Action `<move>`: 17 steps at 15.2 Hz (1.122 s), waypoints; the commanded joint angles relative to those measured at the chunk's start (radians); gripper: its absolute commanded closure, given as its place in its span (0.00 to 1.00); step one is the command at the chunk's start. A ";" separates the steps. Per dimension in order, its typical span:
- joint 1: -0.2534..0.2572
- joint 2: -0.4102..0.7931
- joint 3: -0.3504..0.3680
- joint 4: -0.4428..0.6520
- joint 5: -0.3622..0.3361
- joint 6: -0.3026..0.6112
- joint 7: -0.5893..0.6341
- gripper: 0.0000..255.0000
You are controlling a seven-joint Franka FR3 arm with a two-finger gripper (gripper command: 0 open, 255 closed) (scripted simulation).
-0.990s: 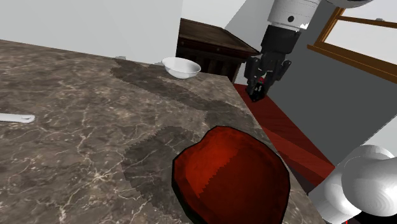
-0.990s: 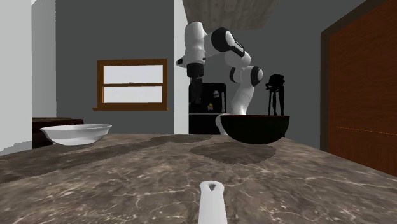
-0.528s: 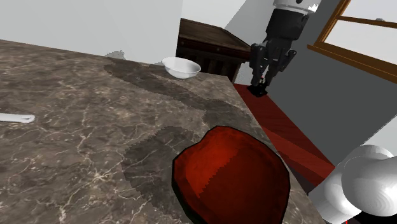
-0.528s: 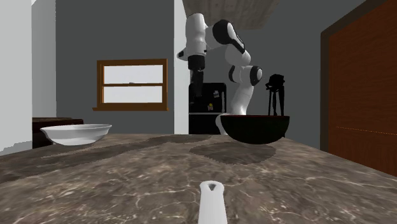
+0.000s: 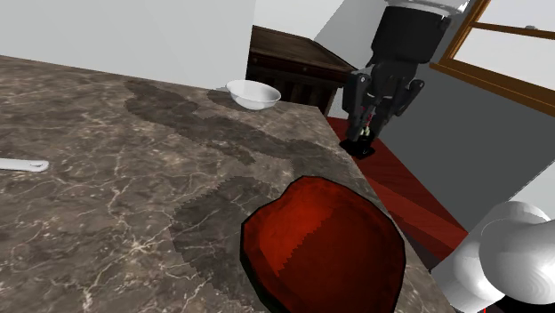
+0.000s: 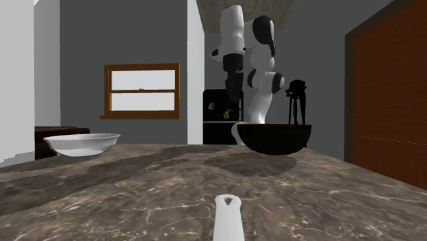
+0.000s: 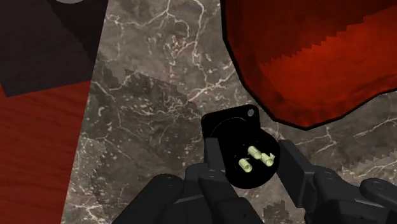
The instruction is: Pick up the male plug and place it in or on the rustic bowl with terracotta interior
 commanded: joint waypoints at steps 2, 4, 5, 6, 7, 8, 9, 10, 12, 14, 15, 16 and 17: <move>0.016 0.006 0.057 0.029 0.028 -0.009 0.076 1.00; 0.023 0.020 0.100 0.053 0.043 -0.009 0.128 1.00; 0.026 0.028 0.123 0.067 0.049 -0.008 0.155 1.00; 0.029 0.038 0.147 0.081 0.055 -0.007 0.182 1.00; 0.030 0.050 0.171 0.097 0.060 -0.005 0.210 1.00; 0.032 0.062 0.195 0.113 0.064 -0.004 0.238 1.00; 0.032 0.088 0.241 0.145 0.067 0.000 0.289 1.00; 0.034 0.083 0.242 0.128 0.070 0.012 0.286 1.00; 0.034 0.076 0.231 0.118 0.069 0.014 0.272 1.00; 0.036 0.076 0.238 0.085 0.069 0.048 0.260 0.00; 0.037 0.078 0.245 0.054 0.068 0.082 0.249 0.00; 0.038 0.082 0.253 0.024 0.067 0.116 0.238 0.00; 0.038 0.087 0.261 -0.004 0.065 0.150 0.228 0.00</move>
